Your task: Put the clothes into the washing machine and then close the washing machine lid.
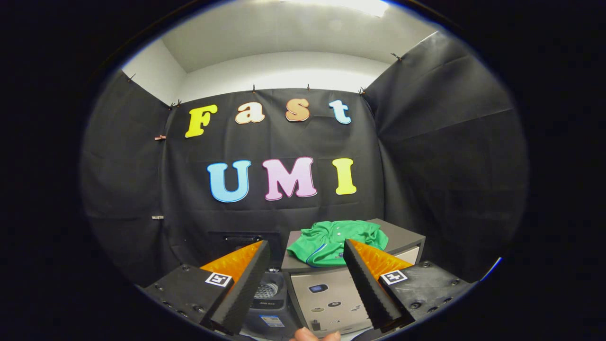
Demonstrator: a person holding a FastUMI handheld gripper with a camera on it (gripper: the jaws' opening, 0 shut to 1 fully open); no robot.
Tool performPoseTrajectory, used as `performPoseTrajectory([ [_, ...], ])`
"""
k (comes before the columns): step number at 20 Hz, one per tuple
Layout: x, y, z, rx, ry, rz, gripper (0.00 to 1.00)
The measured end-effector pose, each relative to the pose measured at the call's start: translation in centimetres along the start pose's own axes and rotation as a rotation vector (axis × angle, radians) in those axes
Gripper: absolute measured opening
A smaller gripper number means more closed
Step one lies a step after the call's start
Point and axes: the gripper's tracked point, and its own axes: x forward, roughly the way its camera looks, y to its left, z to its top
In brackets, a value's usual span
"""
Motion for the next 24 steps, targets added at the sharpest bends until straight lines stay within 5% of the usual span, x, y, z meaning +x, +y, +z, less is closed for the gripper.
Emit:
performPoseTrajectory([
  [5,8.1,-3.2,2.4,-0.085,0.063,-0.060,0.98],
  [10,17.2,-5.8,0.7,-0.082,0.288,-0.075,0.99],
  [19,27.1,-6.5,-10.5,-0.111,0.644,-0.099,0.99],
  [24,30.1,-8.8,-14.5,-0.254,0.697,-0.155,0.99],
])
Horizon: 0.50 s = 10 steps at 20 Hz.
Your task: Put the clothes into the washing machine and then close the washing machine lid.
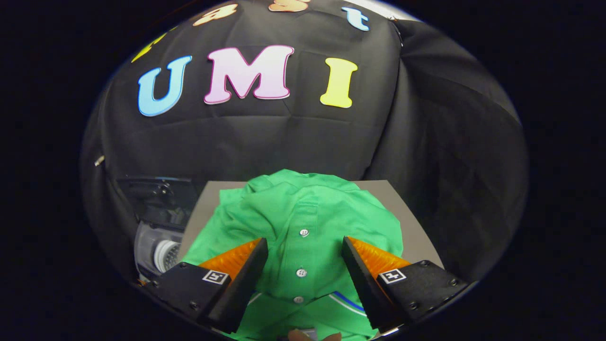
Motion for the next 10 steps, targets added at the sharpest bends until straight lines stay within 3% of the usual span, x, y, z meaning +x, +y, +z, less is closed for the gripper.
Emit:
performPoseTrajectory([
  [2,0.3,0.5,-0.6,-0.005,-0.005,0.026,0.99],
  [3,0.5,0.6,-0.9,0.068,0.016,0.031,0.98],
  [5,0.8,-0.9,-1.0,0.163,0.025,0.005,0.72],
  [9,-0.2,-1.3,-0.6,0.227,0.014,0.090,0.22],
  [10,-0.6,-1.1,-0.3,0.262,0.017,0.113,0.22],
])
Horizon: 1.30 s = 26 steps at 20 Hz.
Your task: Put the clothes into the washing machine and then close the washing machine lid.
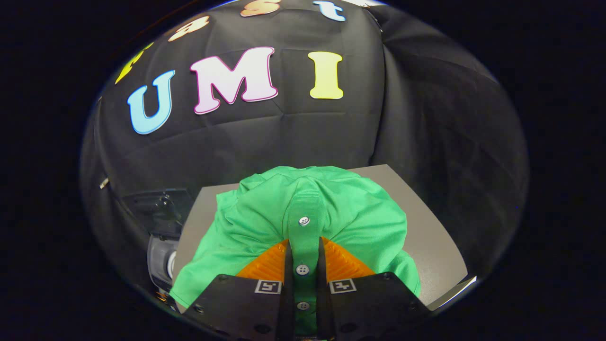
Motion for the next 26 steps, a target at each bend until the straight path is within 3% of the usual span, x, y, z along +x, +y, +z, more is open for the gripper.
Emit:
performPoseTrajectory([
  [6,-6.3,1.6,5.5,0.015,-0.078,0.048,0.22],
  [12,-11.7,6.4,9.1,0.070,-0.141,0.125,0.21],
  [16,-14.6,11.5,10.2,0.037,-0.166,0.169,0.21],
  [20,-16.6,17.8,9.9,-0.013,-0.191,0.222,0.21],
  [26,-15.8,27.7,5.3,-0.031,-0.119,0.325,0.21],
])
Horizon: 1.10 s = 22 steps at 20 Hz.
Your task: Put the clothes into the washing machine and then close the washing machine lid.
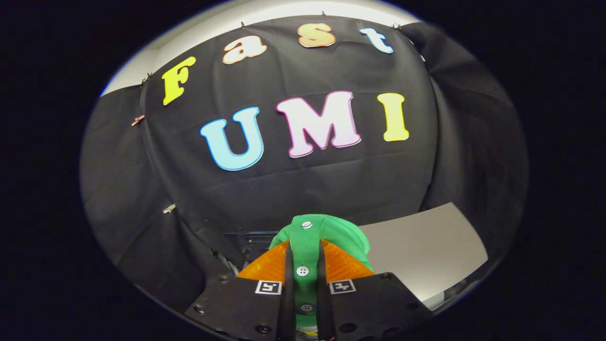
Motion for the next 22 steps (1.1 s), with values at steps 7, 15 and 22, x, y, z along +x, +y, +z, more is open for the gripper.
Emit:
performPoseTrajectory([
  [7,5.7,5.8,-6.8,0.000,0.091,0.062,0.21],
  [15,13.6,6.2,-16.5,-0.035,0.183,0.058,0.22],
  [22,20.8,4.6,-22.8,-0.073,0.185,0.013,0.22],
])
